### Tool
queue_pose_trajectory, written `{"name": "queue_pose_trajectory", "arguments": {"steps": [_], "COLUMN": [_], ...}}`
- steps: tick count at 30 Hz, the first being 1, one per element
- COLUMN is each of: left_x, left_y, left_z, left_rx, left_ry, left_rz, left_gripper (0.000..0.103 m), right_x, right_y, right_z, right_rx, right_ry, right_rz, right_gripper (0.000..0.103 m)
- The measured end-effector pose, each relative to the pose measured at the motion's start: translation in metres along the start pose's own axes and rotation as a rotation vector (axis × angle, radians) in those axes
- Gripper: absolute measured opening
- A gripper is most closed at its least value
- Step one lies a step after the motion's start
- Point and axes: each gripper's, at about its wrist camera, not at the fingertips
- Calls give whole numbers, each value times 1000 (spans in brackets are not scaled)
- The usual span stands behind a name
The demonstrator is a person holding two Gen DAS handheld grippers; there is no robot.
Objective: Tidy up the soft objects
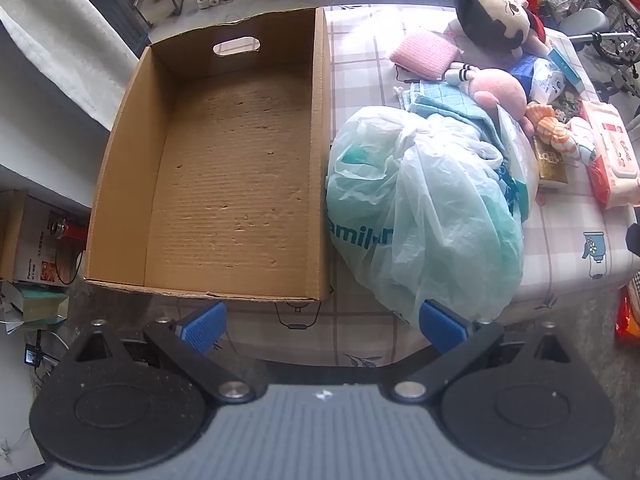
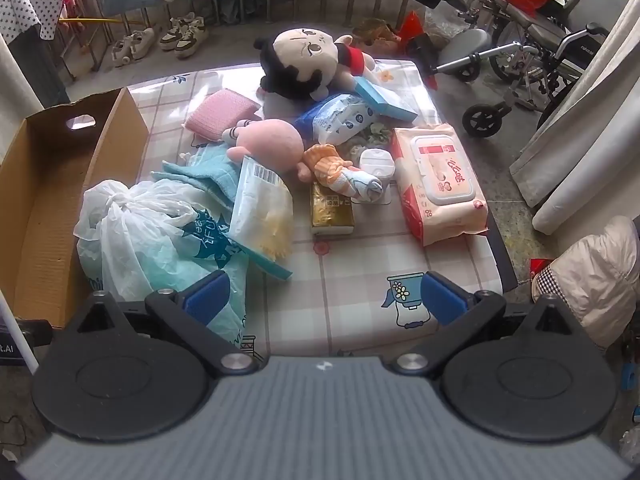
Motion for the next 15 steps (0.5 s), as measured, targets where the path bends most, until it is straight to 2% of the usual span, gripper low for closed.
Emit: {"name": "queue_pose_trajectory", "arguments": {"steps": [15], "left_x": [-1], "left_y": [-1], "left_z": [-3], "left_rx": [8], "left_ry": [-5], "left_rz": [-3], "left_gripper": [103], "right_x": [-3], "right_y": [0], "right_z": [-2], "right_rx": [-4], "right_ry": [-5], "right_rz": [-7], "right_gripper": [102]}}
Point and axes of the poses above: each gripper's, at about its wrist camera, not at the fingertips, and x roughly against the way its jaws point, z to its right, y to its underside, and after that the axes turned 10 degrees about -y, right-handed
